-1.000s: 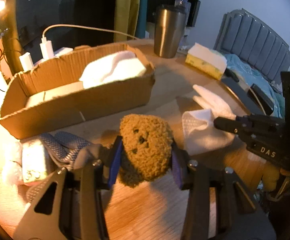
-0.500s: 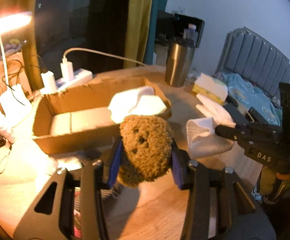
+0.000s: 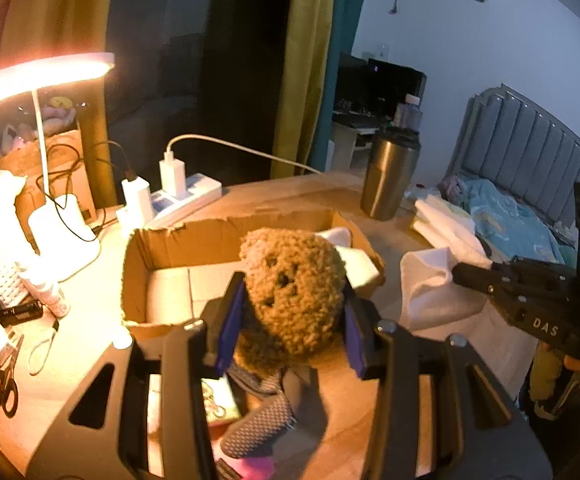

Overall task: Organize soft objects
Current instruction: 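Carry the towel toward the box while the left gripper drops the brown ball into it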

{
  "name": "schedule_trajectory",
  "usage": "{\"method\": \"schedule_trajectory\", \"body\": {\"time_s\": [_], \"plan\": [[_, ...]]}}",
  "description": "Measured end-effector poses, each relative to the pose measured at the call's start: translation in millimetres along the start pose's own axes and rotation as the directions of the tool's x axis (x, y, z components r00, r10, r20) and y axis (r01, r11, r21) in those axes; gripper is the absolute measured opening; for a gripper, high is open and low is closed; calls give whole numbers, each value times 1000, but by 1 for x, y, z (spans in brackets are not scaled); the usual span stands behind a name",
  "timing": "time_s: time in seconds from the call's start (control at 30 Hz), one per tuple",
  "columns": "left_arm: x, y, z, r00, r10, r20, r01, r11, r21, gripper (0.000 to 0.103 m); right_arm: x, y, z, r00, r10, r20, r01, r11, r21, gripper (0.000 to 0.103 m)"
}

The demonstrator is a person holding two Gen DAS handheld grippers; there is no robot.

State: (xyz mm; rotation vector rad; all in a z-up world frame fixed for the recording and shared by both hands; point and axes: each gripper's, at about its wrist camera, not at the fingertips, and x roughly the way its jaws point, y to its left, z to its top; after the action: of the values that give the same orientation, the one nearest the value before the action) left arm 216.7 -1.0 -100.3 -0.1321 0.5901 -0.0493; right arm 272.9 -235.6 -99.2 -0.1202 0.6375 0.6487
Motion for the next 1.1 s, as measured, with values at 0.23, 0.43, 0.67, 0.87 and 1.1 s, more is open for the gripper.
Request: {"method": "schedule_trajectory", "body": {"time_s": [0.23,0.43,0.67,0.87,1.1], "plan": [[2,14,10,1000,17,25,-16,1000,-26,44,8,8,15,1000,23,14,-23,1000,-14,14],[11,26,19,999,35,34,-33,998,-60,44,17,10,29,999,33,28,-32,999,-24,14],[33,32,23,999,40,6,-40,996,-81,45,26,3,38,998,45,38,-44,999,-9,14],[57,35,22,998,41,-39,-45,994,-97,45,34,-9,39,998,46,32,-47,999,15,14],[91,37,19,992,28,-124,-45,990,-132,49,39,-20,39,996,67,52,-68,997,31,14]]}}
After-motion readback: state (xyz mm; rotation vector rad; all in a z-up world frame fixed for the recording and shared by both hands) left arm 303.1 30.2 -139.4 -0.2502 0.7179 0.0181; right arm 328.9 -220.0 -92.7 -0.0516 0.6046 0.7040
